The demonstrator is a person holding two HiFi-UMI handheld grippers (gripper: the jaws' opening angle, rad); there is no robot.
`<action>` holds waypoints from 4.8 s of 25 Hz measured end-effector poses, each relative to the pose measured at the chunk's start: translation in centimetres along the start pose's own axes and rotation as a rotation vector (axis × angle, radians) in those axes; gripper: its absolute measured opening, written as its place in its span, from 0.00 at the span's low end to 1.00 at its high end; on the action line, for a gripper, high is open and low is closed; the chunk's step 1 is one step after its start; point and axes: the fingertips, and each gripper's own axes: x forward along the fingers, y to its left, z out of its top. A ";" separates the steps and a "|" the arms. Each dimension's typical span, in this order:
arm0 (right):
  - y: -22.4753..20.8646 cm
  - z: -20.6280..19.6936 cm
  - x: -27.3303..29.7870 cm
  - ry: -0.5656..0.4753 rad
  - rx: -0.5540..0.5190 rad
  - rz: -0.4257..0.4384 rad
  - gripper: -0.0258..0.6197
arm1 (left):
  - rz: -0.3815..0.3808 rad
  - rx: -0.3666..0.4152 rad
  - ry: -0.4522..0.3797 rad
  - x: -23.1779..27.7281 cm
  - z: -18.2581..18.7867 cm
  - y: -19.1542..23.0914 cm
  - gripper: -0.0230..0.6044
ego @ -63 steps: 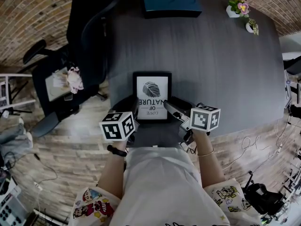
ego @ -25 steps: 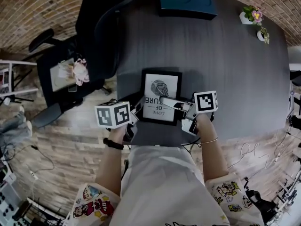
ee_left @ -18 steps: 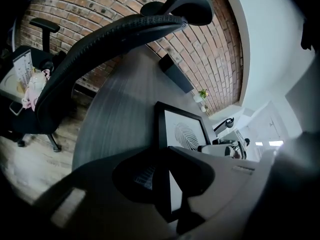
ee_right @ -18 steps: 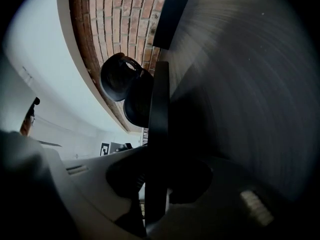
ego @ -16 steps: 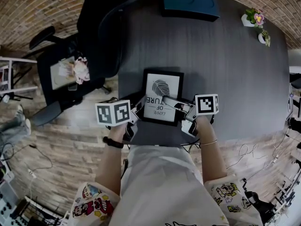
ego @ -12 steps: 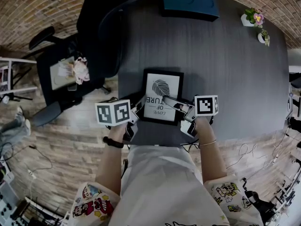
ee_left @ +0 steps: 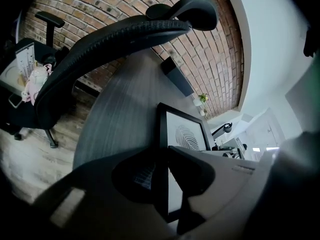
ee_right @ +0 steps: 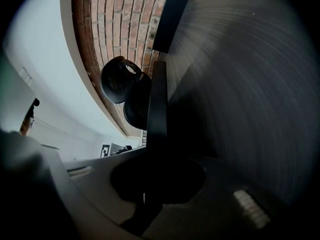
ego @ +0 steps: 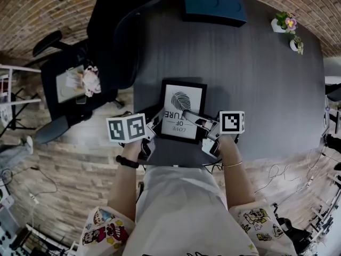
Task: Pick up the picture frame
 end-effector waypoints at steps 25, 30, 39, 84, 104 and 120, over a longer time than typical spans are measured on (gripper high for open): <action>4.9 2.2 -1.8 0.009 -0.213 -0.050 0.06 | -0.021 0.151 -0.205 -4.6 5.1 -5.1 0.24; 7.2 2.6 -2.9 -0.005 -0.285 -0.048 0.06 | -0.023 0.207 -0.246 -6.1 5.8 -7.0 0.24; 11.2 3.8 -5.3 -0.087 -0.452 -0.080 0.06 | -0.033 0.347 -0.338 -9.7 7.0 -11.0 0.22; 21.7 5.3 -14.5 -0.592 -1.297 -0.557 0.06 | 0.181 0.810 -0.757 -18.1 8.9 -19.5 0.06; 20.7 5.1 -14.9 -0.623 -1.257 -0.567 0.06 | 0.232 0.794 -0.756 -18.7 8.7 -17.8 0.06; 20.6 5.1 -15.0 -0.619 -1.251 -0.561 0.06 | 0.228 0.801 -0.761 -18.5 8.9 -18.0 0.06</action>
